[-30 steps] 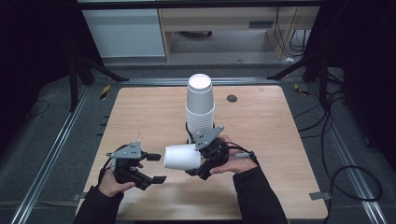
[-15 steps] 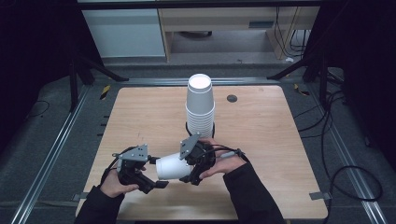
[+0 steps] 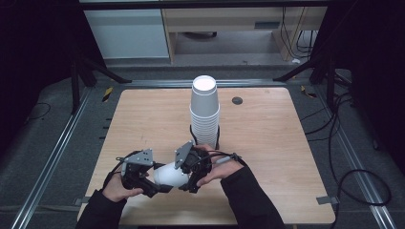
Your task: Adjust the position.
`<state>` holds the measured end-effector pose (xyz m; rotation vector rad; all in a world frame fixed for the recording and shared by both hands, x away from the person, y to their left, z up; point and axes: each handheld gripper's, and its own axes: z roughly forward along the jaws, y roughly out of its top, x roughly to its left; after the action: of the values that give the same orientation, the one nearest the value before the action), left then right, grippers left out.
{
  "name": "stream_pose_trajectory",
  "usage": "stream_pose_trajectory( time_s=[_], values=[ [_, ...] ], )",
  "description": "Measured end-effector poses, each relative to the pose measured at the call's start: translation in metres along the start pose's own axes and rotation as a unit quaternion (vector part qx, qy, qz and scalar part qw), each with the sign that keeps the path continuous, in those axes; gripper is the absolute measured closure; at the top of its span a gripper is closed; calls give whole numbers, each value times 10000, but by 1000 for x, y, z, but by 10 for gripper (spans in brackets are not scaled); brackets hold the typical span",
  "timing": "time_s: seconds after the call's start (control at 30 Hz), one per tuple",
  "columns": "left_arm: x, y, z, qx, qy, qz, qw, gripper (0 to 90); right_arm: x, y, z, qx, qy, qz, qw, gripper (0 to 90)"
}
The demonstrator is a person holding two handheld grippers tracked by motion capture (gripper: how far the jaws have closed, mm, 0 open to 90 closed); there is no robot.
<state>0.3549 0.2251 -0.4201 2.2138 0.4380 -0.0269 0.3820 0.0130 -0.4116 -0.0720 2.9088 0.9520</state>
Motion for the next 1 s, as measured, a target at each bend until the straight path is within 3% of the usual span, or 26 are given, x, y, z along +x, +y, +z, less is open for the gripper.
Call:
stream_pose_trajectory(
  time_s=[0.4,0.7,0.83,1.0],
  values=[
    [1,0,-3,-25,2,21,10000,207,0,-1,-1,-82,-39,20,10000,51],
    [5,-4,-7,-43,126,-36,9999,208,-3,-3,-18,-384,-89,237,9989,35],
    [9,-7,-14,-166,206,-103,9996,207,-5,-7,-35,-708,-269,376,9964,35],
    [15,-11,-21,-425,294,-192,9985,205,-6,-19,-55,-1226,-487,632,9892,35]
  ],
)
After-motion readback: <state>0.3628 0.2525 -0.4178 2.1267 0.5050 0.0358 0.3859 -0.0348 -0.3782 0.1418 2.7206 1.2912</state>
